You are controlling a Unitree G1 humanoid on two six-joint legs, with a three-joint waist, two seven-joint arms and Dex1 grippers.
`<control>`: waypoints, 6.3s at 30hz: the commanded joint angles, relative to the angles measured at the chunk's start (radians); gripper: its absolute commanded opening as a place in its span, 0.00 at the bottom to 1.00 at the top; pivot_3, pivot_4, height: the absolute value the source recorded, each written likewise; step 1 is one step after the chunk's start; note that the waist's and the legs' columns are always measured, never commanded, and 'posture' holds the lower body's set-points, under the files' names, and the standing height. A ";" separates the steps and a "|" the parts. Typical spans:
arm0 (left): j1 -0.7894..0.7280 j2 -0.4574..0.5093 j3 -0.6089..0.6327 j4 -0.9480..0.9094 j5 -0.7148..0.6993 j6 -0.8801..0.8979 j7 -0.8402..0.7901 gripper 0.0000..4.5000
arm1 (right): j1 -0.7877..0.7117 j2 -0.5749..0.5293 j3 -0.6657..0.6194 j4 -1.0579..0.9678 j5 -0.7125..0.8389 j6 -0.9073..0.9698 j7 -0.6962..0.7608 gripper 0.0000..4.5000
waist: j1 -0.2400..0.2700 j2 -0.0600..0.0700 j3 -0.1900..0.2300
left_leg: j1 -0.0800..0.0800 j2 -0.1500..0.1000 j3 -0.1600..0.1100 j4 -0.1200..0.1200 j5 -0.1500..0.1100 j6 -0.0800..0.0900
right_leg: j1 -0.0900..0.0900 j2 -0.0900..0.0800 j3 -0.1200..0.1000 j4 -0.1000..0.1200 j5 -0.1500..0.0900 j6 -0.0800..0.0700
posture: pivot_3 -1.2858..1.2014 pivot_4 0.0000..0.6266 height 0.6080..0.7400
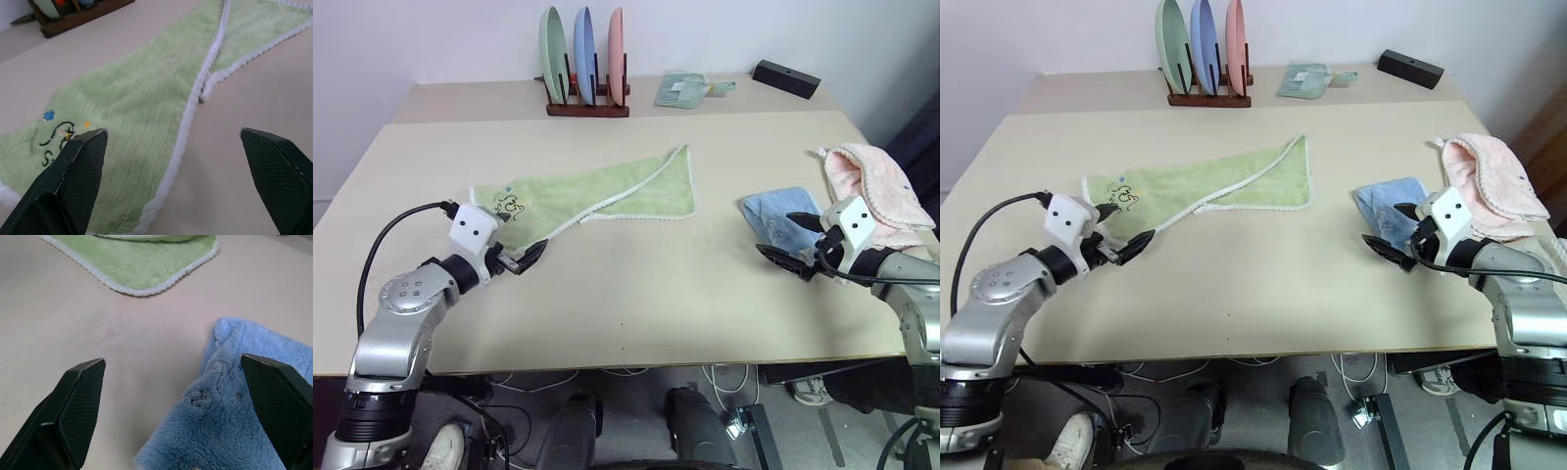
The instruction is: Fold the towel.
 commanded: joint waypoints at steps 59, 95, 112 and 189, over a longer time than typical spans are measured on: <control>-0.222 0.081 -0.199 0.393 0.289 -0.152 -0.116 0.12 | 0.108 0.262 0.182 -0.338 -0.014 0.085 -0.292 1.00 | 0.002 0.000 -0.001 | 0.000 0.000 0.000 0.001 0.000 0.000 | 0.000 0.000 0.000 0.001 0.000 0.000 | 0.52 0.24 1.00; 0.198 0.329 -0.016 0.135 0.080 -0.171 -0.370 0.01 | -0.385 0.170 0.473 0.329 -0.617 -0.503 -0.399 1.00 | -0.027 0.000 0.000 | 0.001 0.001 0.000 -0.001 0.000 0.000 | -0.001 0.000 0.000 0.001 0.000 0.000 | 0.52 0.24 1.00; 0.177 0.277 -0.043 0.140 0.084 -0.153 -0.362 0.00 | -0.657 0.210 0.662 0.820 -0.927 -0.828 -0.688 0.81 | -0.028 0.000 0.000 | 0.001 0.000 0.000 -0.002 0.000 0.000 | -0.001 0.000 0.000 0.001 0.000 -0.001 | 0.52 0.24 1.00; -0.966 0.028 0.050 1.013 0.190 -0.555 0.241 0.00 | -0.915 -0.058 0.399 0.546 -0.871 -0.608 -0.642 0.01 | -0.029 -0.003 0.001 | -0.006 -0.001 0.000 0.003 0.000 0.000 | -0.005 -0.001 0.000 0.000 0.002 0.002 | 0.52 0.24 1.00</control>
